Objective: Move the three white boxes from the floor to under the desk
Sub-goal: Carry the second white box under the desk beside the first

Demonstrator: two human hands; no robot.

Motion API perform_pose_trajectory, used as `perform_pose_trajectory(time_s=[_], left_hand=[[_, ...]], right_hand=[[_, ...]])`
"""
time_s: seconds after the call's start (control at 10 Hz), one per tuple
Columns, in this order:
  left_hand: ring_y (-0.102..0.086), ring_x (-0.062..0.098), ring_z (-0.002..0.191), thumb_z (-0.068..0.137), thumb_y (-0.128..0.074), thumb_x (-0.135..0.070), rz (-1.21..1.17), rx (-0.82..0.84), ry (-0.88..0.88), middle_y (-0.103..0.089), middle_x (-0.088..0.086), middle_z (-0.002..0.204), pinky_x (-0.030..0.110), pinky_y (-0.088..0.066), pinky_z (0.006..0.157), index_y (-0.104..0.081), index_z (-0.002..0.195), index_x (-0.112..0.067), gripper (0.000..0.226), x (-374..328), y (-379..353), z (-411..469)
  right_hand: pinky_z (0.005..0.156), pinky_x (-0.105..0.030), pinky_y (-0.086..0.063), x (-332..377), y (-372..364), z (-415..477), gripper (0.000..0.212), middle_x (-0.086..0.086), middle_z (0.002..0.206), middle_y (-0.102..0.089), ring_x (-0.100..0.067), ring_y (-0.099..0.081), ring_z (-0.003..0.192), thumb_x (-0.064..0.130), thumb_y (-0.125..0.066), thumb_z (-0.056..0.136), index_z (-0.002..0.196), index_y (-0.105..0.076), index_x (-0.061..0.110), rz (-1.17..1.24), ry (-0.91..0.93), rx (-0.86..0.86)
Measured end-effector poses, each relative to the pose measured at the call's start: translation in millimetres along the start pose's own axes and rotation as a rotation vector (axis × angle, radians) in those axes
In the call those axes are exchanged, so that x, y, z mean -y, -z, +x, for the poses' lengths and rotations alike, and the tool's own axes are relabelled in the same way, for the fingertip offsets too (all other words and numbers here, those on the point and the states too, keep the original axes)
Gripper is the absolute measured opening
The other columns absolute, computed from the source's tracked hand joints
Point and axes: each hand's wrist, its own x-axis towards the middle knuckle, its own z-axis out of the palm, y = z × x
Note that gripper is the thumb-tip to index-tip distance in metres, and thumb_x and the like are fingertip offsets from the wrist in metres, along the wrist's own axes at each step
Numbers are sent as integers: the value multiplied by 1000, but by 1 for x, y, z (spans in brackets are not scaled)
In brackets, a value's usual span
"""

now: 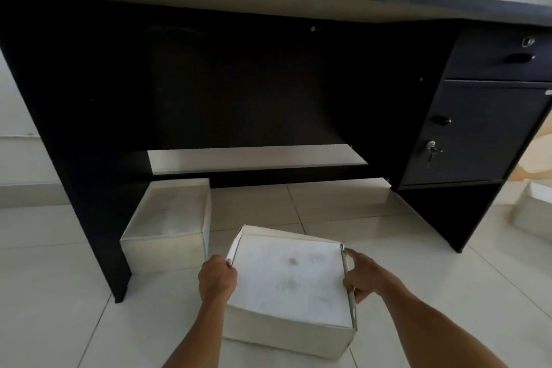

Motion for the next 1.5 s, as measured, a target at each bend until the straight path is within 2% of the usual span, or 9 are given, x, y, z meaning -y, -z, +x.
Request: perform_pose_trajectory(time_s=[0.2,0.4,0.5,0.6,0.8,1.0,1.1,1.4,1.5], left_hand=[[-63,39,104,97,-46,-21,-85,-39,60,-70,22,106,38,-49,85,-66,101,2,31,16,-12,0],[-56,42,115,89,-60,-30,-299,-225,308,-61,26,123,49,-45,97,-63,115,2,42,9,-23,-27],[-55,43,116,89,-59,-24,-381,9,342,-60,27,125,48,-45,97,-60,119,3,41,185,-67,-36],[-55,43,118,88,-58,-19,-213,-39,296,-58,28,127,48,-45,97,-56,123,4,42,148,-79,-45],[-53,47,118,84,-56,-7,-633,-11,442,-53,34,129,50,-45,95,-45,128,11,49,-19,-30,-40],[-57,36,118,80,-48,-8,-294,126,179,-61,17,129,39,-48,101,-58,124,-7,46,-12,-32,0],[-48,34,130,82,-45,-9,-301,160,158,-49,12,145,38,-42,109,-39,146,-16,64,-15,-32,5],[-58,37,118,85,-57,-19,-345,19,210,-60,21,128,37,-47,96,-55,126,-2,45,5,-14,11],[-53,41,122,87,-57,-50,-427,14,435,-50,26,135,44,-46,97,-41,135,2,73,18,-19,15]], right_hand=[[54,-33,-61,2,0,28,86,-7,90,-66,-23,-74,64,-3,-59,78,151,-26,29,61,-29,0],[78,-49,-48,9,-7,53,66,-12,156,-32,-39,-42,133,40,-43,96,151,-8,43,218,-6,-13],[69,-45,-51,17,-15,60,52,-17,145,-43,-40,-50,122,35,-40,99,148,-23,31,152,49,-97],[63,-40,-55,12,-19,63,42,-18,125,-53,-35,-56,102,33,-44,98,139,-36,26,157,70,-172],[62,-43,-62,-15,-4,66,34,-17,113,-55,-34,-66,86,21,-70,83,109,-50,11,371,-11,-147],[73,-37,-63,-22,-5,56,45,-20,112,-51,-42,-73,86,2,-72,81,118,-46,5,568,-102,278],[66,-32,-64,-12,-26,52,36,-23,115,-55,-47,-70,95,16,-67,89,116,-54,-4,605,-136,352],[55,-47,-60,39,-91,81,54,-31,134,-43,-41,-72,66,19,-70,87,127,-48,-9,934,-122,229],[52,-46,-61,68,-112,85,58,-28,136,-42,-39,-71,64,19,-69,88,133,-43,-6,953,-106,178]])
